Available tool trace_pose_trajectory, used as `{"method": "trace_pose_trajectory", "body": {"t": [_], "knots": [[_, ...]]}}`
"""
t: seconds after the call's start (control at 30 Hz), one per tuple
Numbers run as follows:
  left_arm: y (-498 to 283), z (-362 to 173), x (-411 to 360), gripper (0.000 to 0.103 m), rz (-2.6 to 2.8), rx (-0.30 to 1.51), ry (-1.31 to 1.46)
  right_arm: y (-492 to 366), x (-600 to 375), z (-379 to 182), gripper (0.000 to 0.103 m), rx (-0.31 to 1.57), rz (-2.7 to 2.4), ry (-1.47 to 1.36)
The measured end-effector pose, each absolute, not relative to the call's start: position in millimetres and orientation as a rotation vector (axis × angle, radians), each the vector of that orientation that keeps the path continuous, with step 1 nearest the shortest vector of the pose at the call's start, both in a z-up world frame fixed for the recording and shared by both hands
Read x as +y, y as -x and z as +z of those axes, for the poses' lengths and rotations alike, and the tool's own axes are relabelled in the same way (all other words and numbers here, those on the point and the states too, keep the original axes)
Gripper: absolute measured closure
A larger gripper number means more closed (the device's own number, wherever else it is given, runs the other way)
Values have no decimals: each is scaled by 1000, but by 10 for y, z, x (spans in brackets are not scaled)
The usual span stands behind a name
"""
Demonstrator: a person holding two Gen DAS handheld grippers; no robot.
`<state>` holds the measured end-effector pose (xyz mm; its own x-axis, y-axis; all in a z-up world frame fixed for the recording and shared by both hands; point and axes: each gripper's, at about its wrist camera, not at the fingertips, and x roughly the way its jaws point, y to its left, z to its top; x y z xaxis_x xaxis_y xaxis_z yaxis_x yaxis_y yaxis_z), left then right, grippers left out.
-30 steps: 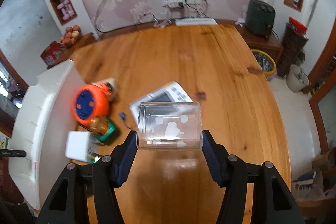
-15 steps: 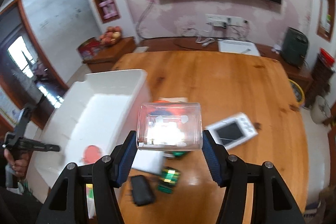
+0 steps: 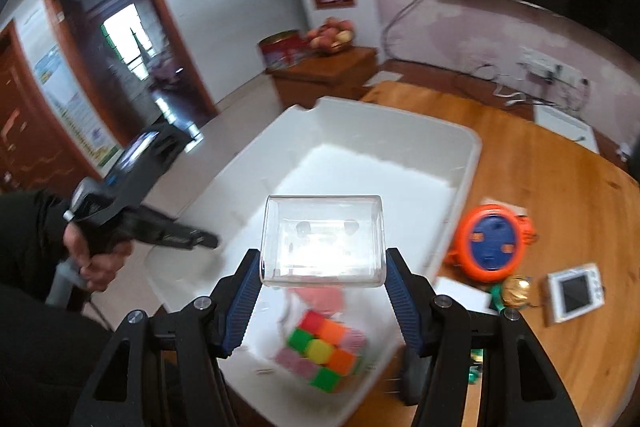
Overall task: Organize rigid objects
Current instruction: 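Carry the clear plastic box into the tray and release it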
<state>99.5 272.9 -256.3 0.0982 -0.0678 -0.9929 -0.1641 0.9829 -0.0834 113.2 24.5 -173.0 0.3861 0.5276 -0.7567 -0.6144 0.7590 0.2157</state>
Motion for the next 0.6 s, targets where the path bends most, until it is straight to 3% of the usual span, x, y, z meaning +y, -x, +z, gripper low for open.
{"method": "trace_pose_trajectory", "body": {"t": [0.6], "knots": [[-1013,-2588,2696,99,-18,1485,130,-982,714,-2017,42,1134,868,115]]}}
